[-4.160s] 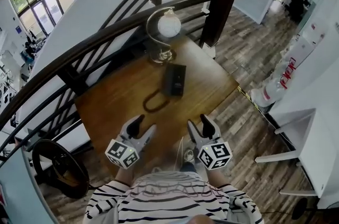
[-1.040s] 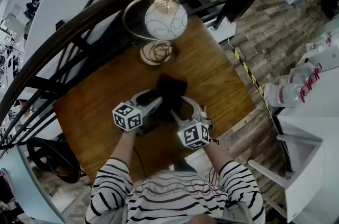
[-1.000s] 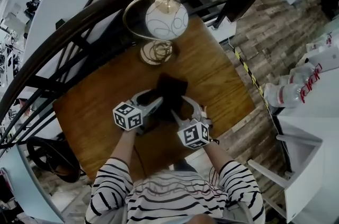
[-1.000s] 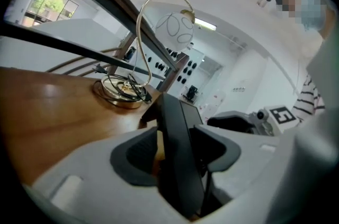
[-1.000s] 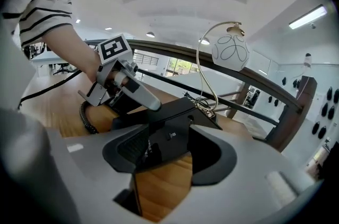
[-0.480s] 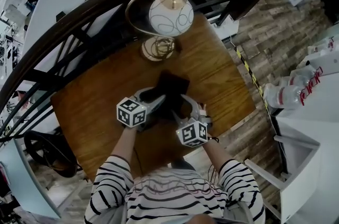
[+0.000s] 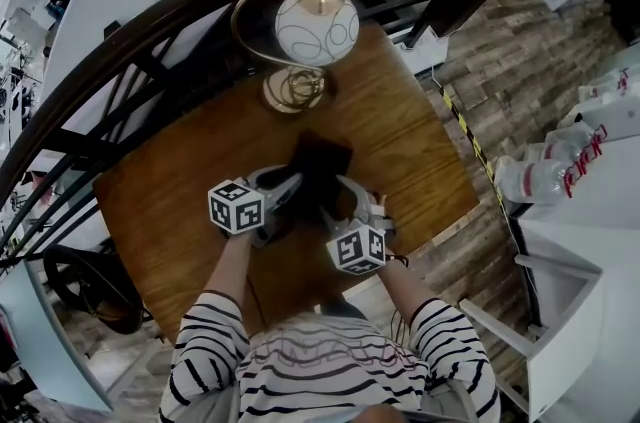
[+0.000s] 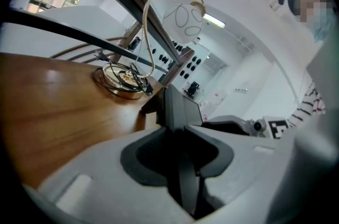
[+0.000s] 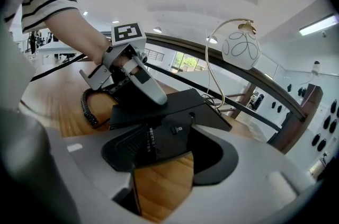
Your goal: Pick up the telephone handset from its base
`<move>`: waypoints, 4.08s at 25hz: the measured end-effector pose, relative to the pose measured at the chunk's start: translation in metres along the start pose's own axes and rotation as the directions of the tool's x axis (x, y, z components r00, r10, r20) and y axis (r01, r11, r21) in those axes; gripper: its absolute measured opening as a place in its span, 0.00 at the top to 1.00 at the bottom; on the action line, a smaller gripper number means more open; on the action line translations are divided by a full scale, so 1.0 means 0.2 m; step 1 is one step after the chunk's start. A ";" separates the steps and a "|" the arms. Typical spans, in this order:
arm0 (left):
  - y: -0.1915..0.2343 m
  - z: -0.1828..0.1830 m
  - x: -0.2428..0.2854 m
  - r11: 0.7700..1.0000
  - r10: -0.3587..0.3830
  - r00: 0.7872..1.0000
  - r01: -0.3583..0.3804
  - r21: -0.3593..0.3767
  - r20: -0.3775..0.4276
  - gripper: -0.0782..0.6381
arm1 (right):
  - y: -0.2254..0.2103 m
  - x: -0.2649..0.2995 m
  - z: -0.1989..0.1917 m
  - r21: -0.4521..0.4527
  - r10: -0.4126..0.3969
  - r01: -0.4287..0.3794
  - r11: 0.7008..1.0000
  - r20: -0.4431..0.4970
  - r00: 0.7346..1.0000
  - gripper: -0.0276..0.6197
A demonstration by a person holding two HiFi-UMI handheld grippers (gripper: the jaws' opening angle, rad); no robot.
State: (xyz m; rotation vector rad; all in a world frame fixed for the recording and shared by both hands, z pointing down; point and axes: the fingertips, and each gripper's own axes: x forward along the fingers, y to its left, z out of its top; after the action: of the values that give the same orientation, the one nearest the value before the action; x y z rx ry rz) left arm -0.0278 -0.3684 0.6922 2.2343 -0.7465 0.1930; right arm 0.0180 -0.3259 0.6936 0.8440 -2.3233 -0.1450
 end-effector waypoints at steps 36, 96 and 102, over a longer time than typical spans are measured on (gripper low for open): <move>-0.33 0.24 -0.48 0.997 -0.008 0.966 0.026 -0.066 0.260 0.79 | 0.00 -0.15 0.06 0.258 0.024 -0.023 0.966 0.000 1.000 0.60; -1.39 -0.53 -1.18 0.980 0.197 0.843 -0.170 -0.100 0.501 0.79 | 0.52 -1.49 0.31 0.452 0.028 -0.195 0.871 0.350 0.936 0.95; -1.39 -0.59 -1.18 0.978 0.206 0.845 -0.172 -0.114 0.494 0.79 | 0.57 -1.48 0.26 0.456 0.041 -0.201 0.867 0.336 0.941 0.95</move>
State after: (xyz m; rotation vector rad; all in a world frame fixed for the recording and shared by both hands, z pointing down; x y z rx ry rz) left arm -0.0525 -0.0277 0.5187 2.1620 -1.2369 -0.3377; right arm 0.0957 -0.0622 0.5274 0.9603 -2.7651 0.4098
